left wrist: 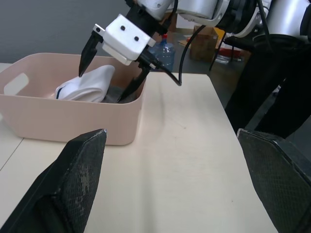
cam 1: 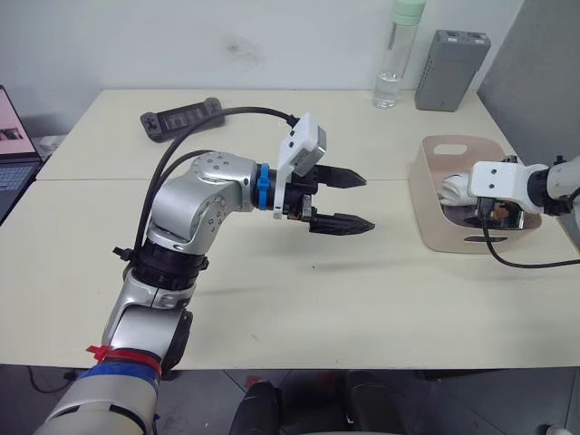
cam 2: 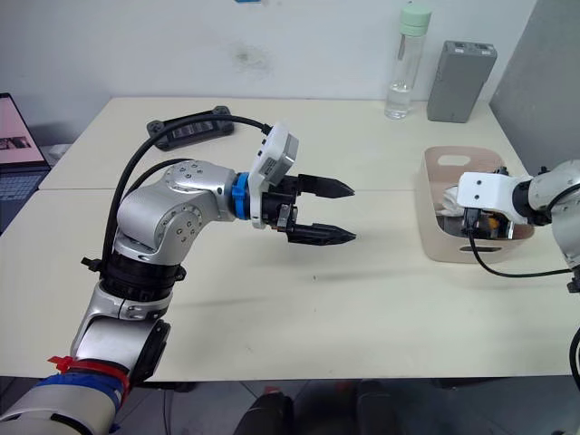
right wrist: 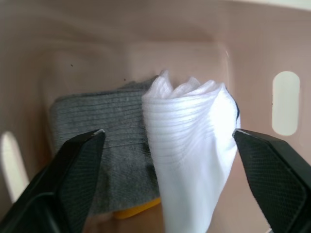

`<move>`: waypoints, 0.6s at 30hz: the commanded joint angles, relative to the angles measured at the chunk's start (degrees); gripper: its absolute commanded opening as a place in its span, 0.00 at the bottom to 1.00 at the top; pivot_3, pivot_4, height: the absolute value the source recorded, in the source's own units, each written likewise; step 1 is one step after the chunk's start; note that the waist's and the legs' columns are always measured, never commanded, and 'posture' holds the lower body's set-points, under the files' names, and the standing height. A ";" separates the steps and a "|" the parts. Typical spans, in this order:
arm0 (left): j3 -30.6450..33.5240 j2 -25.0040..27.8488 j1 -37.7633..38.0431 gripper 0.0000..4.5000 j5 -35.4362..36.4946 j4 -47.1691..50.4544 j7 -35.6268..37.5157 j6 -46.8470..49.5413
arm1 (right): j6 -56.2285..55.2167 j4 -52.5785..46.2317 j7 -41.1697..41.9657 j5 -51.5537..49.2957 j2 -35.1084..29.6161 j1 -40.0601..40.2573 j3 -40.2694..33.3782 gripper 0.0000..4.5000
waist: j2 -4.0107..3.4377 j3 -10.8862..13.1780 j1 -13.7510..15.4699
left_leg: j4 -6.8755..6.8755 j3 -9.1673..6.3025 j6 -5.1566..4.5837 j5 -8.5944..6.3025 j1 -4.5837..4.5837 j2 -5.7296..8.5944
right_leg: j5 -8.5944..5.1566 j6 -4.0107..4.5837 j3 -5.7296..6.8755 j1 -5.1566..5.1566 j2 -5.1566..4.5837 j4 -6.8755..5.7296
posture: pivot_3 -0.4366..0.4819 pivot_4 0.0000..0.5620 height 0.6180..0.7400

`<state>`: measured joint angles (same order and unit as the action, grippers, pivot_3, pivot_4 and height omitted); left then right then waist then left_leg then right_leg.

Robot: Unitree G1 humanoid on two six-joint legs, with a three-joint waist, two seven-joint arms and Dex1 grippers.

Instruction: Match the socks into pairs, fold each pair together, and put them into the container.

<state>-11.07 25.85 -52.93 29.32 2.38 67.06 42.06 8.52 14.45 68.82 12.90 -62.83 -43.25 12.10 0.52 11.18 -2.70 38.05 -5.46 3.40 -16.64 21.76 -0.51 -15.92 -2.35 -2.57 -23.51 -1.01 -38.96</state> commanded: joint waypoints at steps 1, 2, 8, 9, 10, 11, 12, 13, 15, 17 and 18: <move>0.87 1.00 0.23 1.00 0.30 0.82 0.34 -0.78 | 4.79 -6.62 1.54 -3.32 -3.16 0.90 -6.05 0.99 | 0.00 0.00 0.04 | 0.00 0.01 0.00 0.00 0.01 0.00 | 0.00 0.00 -0.01 0.00 0.00 0.00 | 0.48 0.27 1.00; 1.15 1.29 0.42 1.00 0.39 0.95 0.31 -0.73 | 6.04 -8.02 1.69 -4.08 -3.62 1.27 -7.08 0.99 | -0.01 0.00 -0.01 | 0.00 0.01 0.00 0.00 0.01 0.01 | 0.00 0.00 -0.01 0.00 -0.01 0.00 | 0.48 0.27 1.00; 4.08 7.06 4.07 1.00 -2.69 0.43 -2.11 -3.08 | 15.03 -15.82 -1.40 -10.11 -4.10 1.11 -16.19 0.99 | -0.05 -0.02 -0.37 | 0.00 0.01 -0.01 0.00 -0.03 -0.02 | 0.00 0.00 -0.02 0.00 0.00 -0.04 | 0.48 0.27 1.00; 5.43 10.30 6.57 1.00 -4.54 -0.07 -3.09 -4.21 | 19.16 -19.95 -3.76 -13.32 -1.50 1.44 -20.13 0.99 | -0.06 -0.02 -0.45 | -0.02 0.04 -0.01 0.00 -0.06 -0.03 | 0.00 0.00 -0.04 0.00 0.00 -0.05 | 0.48 0.27 1.00; 6.36 12.50 8.41 1.00 -5.73 -0.28 -3.77 -4.98 | 22.12 -23.02 -5.50 -15.62 0.37 1.92 -22.89 0.99 | -0.05 -0.02 -0.63 | -0.03 0.02 -0.01 0.00 -0.06 -0.05 | 0.00 0.00 -0.03 0.00 0.00 -0.06 | 0.48 0.27 1.00; 7.97 14.63 11.28 1.00 -7.58 -0.93 -5.40 -7.23 | 24.79 -27.23 -8.03 -17.57 3.65 3.42 -25.07 0.99 | -0.05 -0.02 -0.94 | -0.06 0.00 -0.01 -0.01 -0.08 -0.10 | 0.00 0.01 -0.01 0.00 0.04 -0.05 | 0.48 0.27 1.00; 9.00 15.99 13.30 1.00 -8.77 -1.32 -6.67 -8.95 | 26.73 -30.30 -9.86 -18.88 5.85 4.69 -26.56 0.99 | -0.05 -0.04 -1.09 | -0.08 -0.01 -0.01 -0.01 -0.12 -0.17 | 0.01 0.02 -0.07 -0.01 0.10 -0.06 | 0.48 0.27 1.00; 10.42 16.76 15.58 1.00 -9.76 -1.90 -8.27 -11.16 | 27.37 -32.71 -11.52 -18.68 7.16 6.77 -27.13 0.99 | -0.05 -0.04 -0.99 | -0.12 -0.06 -0.02 -0.01 -0.20 -0.19 | 0.00 0.04 -0.04 0.02 0.11 -0.09 | 0.48 0.27 1.00; 14.79 16.76 20.53 1.00 -11.14 -2.90 -13.08 -15.14 | 28.11 -37.07 -17.55 -18.29 11.90 9.42 -28.26 0.99 | -0.03 -0.05 -0.26 | -0.08 -0.19 -0.19 -0.11 -0.14 -0.17 | 0.00 0.04 0.10 0.04 0.12 -0.08 | 0.48 0.27 1.00; 18.97 16.36 26.03 1.00 -12.61 -2.33 -17.93 -18.18 | 30.73 -43.37 -20.84 -20.24 16.64 13.94 -28.37 0.99 | -0.03 -0.05 0.33 | 0.02 -0.20 -0.22 -0.12 -0.07 -0.09 | 0.00 0.03 0.09 0.05 -0.01 -0.09 | 0.48 0.27 1.00; 20.80 16.24 29.28 1.00 -13.04 -1.42 -19.76 -18.87 | 30.47 -46.43 -22.92 -19.73 18.92 17.40 -27.62 0.99 | -0.01 -0.06 0.70 | 0.02 -0.19 -0.22 -0.12 -0.02 -0.07 | 0.02 0.00 0.08 0.01 -0.07 -0.08 | 0.48 0.27 1.00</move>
<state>5.96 42.17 -25.37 17.15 -0.82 50.50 25.55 38.51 -26.56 49.14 -6.01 -44.71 -27.52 -14.47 0.50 11.12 -2.01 38.07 -5.66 3.18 -16.77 21.76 -0.59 -15.89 -2.37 -2.50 -23.49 -1.11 -39.01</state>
